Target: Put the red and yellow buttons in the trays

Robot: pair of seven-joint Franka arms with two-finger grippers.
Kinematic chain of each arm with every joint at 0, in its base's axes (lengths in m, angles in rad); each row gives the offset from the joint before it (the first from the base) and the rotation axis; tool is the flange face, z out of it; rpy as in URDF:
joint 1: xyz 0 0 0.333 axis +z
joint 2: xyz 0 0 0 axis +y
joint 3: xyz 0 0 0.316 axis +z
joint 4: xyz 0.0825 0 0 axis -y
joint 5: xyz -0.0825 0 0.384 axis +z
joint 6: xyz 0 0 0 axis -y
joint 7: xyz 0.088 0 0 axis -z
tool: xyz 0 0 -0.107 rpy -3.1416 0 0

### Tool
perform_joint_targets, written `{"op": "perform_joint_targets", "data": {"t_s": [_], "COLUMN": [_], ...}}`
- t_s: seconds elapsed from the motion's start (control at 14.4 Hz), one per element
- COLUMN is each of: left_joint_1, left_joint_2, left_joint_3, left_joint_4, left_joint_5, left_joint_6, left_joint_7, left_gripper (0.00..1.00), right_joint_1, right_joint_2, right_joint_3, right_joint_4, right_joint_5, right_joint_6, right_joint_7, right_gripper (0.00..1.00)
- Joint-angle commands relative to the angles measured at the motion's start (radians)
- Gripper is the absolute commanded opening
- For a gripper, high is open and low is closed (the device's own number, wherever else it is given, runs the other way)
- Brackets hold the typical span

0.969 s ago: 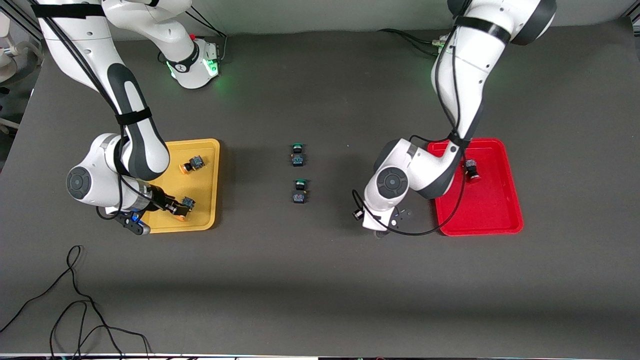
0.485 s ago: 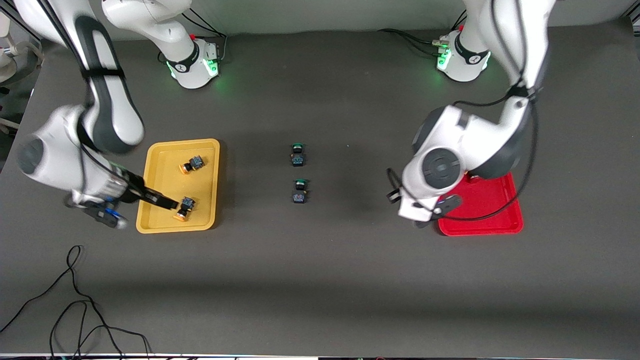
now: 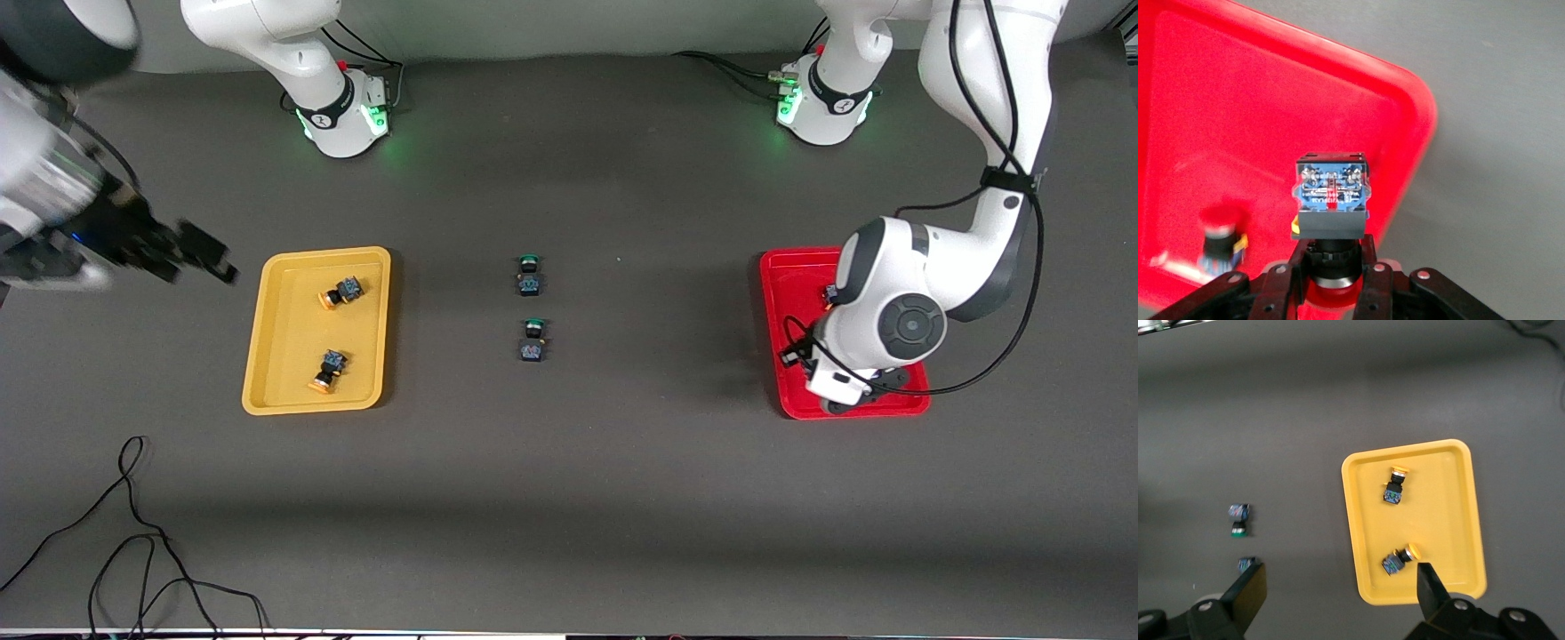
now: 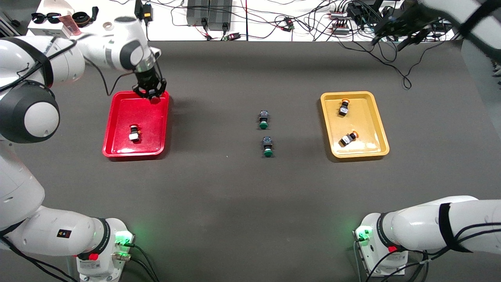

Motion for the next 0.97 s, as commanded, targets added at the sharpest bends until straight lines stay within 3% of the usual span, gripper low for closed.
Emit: {"op": "perform_joint_targets", "data": {"t_s": [0.0, 0.07, 0.14, 0.21, 0.28, 0.55, 0.9], "left_joint_1": [-0.008, -0.006, -0.008, -0.006, -0.008, -0.015, -0.035], "left_joint_2": [-0.025, -0.022, -0.018, -0.016, -0.018, -0.106, -0.342], "left_joint_3": [0.026, 0.029, 0.044, 0.053, 0.061, 0.064, 0.057], "left_joint_4": [-0.152, -0.166, -0.164, -0.161, -0.158, -0.151, -0.083], "left_joint_5": [0.01, 0.01, 0.01, 0.01, 0.01, 0.01, 0.008], "left_joint_6": [0.18, 0.203, 0.207, 0.207, 0.205, 0.103, -0.184], "left_joint_7": [0.057, 0.072, 0.096, 0.127, 0.15, 0.149, 0.138], "left_gripper": [0.0, 0.0, 0.09, 0.63, 0.99, 1.0, 1.0], "right_joint_1": [-0.034, -0.034, -0.034, -0.034, -0.034, -0.026, -0.026], "right_joint_2": [-0.034, -0.025, -0.017, -0.011, -0.008, 0.003, 0.017], "right_joint_3": [0.037, 0.035, 0.037, 0.035, 0.037, 0.042, 0.042], "right_joint_4": [0.068, 0.092, 0.093, 0.092, 0.089, 0.092, 0.096], "right_joint_5": [-0.023, -0.044, -0.096, -0.115, -0.118, -0.124, -0.124], "right_joint_6": [-0.099, -0.121, -0.121, -0.123, -0.123, -0.127, -0.127], "right_joint_7": [-0.049, -0.067, -0.101, -0.123, -0.123, -0.12, -0.114], "right_gripper": [1.0, 1.0, 1.0, 1.0, 1.0, 1.0, 1.0]}}
